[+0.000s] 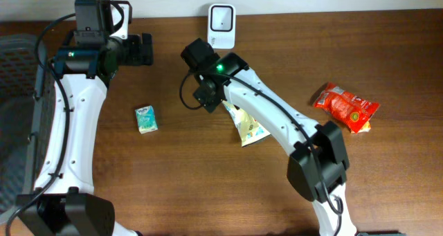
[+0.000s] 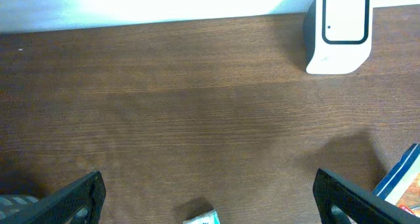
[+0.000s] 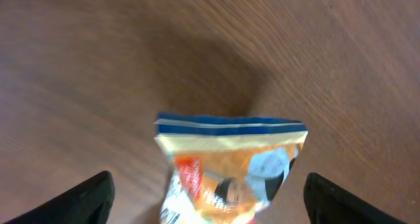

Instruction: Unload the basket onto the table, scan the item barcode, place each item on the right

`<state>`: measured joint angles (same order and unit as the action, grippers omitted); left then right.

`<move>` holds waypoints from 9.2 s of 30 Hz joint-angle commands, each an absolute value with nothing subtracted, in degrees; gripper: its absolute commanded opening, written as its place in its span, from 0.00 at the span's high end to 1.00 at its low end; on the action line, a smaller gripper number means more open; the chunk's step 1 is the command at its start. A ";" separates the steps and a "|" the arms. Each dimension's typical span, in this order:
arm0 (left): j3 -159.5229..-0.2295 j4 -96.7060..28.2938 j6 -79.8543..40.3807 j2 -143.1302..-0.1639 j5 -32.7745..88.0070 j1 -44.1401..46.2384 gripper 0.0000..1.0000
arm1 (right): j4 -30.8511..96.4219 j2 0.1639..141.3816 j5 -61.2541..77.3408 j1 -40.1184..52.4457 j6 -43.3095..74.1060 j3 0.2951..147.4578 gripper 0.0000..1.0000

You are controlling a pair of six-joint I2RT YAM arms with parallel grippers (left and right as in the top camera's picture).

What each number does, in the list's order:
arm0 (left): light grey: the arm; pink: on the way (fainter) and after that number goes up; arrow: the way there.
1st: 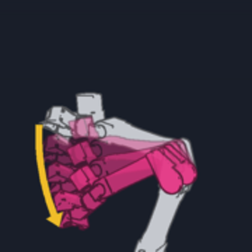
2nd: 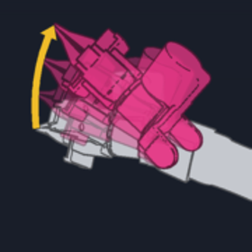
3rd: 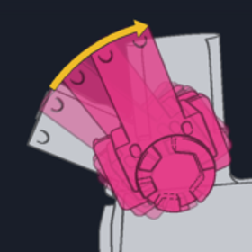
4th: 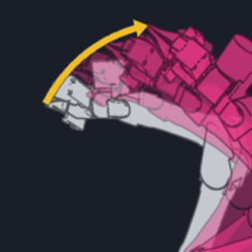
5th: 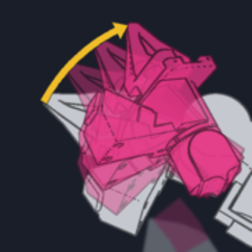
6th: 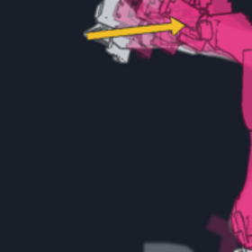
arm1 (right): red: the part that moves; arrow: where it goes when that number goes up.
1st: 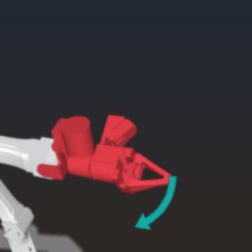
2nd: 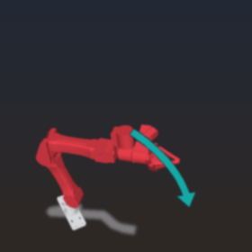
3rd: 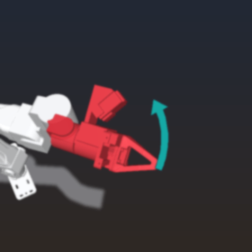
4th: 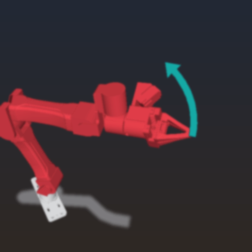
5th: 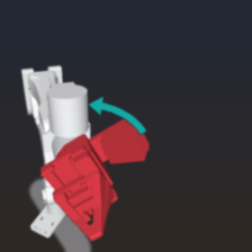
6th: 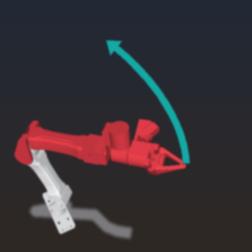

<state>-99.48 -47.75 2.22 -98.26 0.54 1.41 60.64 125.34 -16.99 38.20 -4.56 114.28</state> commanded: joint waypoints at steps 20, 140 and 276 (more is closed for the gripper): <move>-99.63 -47.66 3.11 -98.56 0.16 1.06 0.01 | 60.23 132.57 -29.19 37.87 9.52 107.22 0.77; -99.63 -47.66 3.11 -98.56 0.16 1.06 0.01 | 56.07 127.07 52.03 5.10 -23.16 87.59 0.14; -99.63 -47.66 3.11 -98.56 0.16 1.06 0.01 | 62.04 114.34 9.26 29.26 2.13 105.45 0.21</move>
